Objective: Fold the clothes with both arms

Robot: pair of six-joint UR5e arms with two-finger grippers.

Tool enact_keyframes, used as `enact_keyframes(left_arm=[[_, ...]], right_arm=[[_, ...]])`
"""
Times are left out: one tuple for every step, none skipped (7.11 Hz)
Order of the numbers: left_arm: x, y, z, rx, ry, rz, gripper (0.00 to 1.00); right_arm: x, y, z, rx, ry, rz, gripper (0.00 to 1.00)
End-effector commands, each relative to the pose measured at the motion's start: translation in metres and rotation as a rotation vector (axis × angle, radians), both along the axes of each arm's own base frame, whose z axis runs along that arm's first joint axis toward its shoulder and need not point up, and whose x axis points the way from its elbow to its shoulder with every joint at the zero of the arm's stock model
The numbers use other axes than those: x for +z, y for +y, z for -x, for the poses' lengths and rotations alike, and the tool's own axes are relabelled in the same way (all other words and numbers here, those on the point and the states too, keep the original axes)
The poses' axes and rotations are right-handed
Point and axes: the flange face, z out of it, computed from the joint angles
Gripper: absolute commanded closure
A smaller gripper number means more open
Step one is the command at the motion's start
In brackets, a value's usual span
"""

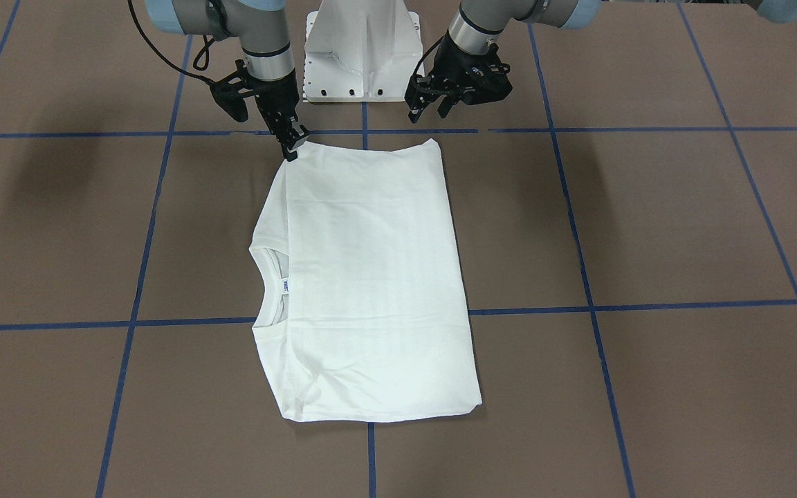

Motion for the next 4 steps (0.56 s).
enact_keyframes(left_arm=[[0.017,0.004,-0.013,-0.011,-0.041,0.003,0.28],[0.026,0.001,-0.025,-0.026,-0.066,-0.006,0.28],[0.031,-0.002,-0.028,-0.034,-0.077,-0.014,0.30],[0.038,-0.004,-0.033,-0.038,-0.092,-0.010,0.30]], right_arm=[[-0.002,0.000,-0.001,0.000,-0.005,-0.001,1.00],[-0.001,0.000,-0.002,0.001,-0.002,-0.001,1.00],[0.000,0.000,-0.002,0.000,0.000,0.000,1.00],[-0.001,0.000,-0.002,0.001,-0.002,-0.001,1.00]])
